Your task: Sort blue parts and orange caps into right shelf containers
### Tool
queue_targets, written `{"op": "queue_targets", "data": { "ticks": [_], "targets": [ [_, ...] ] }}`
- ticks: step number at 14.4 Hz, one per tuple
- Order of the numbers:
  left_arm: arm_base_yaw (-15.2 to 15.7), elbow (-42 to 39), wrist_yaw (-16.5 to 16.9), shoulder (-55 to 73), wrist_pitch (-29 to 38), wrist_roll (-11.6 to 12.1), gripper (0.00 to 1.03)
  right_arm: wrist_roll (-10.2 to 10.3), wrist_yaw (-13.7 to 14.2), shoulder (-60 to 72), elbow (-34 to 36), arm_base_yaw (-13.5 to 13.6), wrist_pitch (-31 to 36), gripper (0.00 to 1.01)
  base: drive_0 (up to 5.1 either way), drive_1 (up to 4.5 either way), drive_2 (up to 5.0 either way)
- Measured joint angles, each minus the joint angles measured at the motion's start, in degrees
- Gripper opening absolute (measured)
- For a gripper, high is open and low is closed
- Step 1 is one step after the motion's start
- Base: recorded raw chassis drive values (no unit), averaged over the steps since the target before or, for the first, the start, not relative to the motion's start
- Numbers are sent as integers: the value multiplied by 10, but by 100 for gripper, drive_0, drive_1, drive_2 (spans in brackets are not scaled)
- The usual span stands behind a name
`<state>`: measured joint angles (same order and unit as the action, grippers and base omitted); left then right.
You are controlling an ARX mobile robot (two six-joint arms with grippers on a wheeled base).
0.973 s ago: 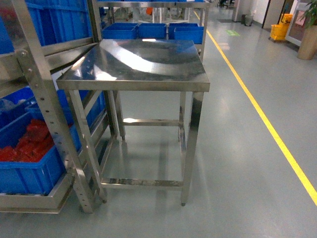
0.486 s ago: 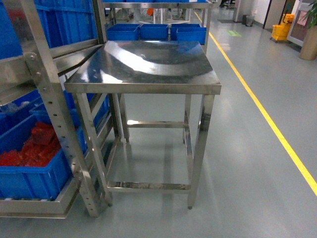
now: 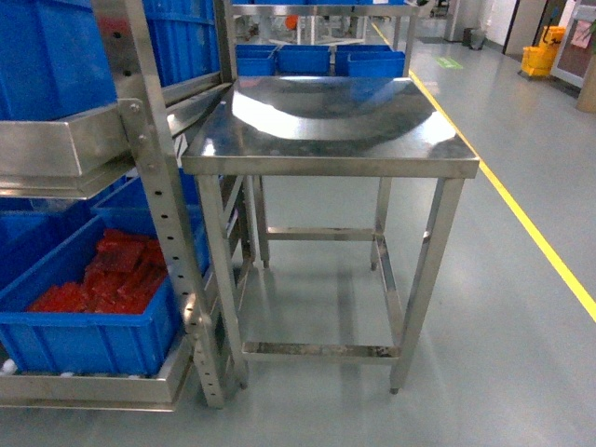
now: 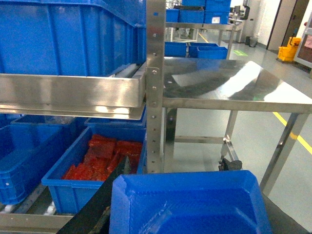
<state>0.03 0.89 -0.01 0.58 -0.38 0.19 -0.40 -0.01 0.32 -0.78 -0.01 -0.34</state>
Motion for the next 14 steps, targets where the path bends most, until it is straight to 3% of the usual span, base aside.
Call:
{"op": "queue_targets", "data": {
  "ticks": [14],
  "targets": [
    [0,0,0,0,-1,0,43,0,0,0,0,0,-1,44,-504,241,241]
  ]
}}
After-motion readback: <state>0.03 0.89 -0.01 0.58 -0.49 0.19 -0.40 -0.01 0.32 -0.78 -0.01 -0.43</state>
